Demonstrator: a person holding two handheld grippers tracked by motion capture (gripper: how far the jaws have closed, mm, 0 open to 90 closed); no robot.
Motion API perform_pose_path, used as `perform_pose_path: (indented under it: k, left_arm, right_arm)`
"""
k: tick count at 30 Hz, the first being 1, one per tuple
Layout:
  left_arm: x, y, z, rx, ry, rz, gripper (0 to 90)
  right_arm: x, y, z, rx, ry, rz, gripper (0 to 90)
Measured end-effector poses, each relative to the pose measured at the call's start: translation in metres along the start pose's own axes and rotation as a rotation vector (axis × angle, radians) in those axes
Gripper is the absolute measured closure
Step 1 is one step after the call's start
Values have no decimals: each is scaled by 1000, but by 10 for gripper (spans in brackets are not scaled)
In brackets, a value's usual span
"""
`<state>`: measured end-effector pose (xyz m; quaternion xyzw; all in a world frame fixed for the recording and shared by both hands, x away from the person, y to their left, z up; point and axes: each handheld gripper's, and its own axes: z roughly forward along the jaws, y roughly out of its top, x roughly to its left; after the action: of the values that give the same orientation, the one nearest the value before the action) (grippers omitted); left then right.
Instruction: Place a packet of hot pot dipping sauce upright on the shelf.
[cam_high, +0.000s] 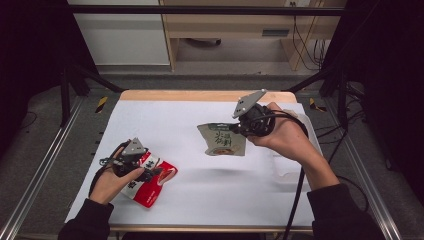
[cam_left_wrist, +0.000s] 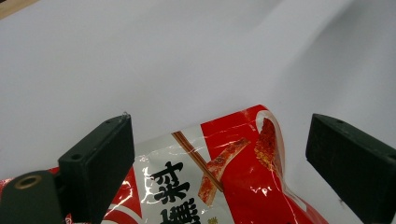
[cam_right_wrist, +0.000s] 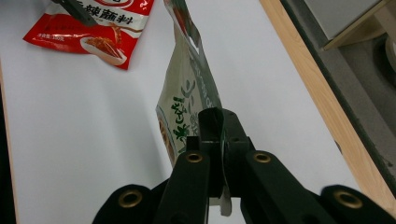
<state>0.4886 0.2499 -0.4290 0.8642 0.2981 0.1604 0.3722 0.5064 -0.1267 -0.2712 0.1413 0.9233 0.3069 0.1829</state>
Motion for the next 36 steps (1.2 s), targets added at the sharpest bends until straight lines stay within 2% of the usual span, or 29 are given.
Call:
perform_pose_path:
  k: [11, 36]
  left_arm:
    - [-1, 0, 1, 5, -3, 1, 82]
    - [-3, 1, 1, 3, -5, 5, 82]
  right_arm:
    - [-3, -4, -15, -16, -27, -1, 900]
    - [-11, -9, -39, -15, -67, -6, 900]
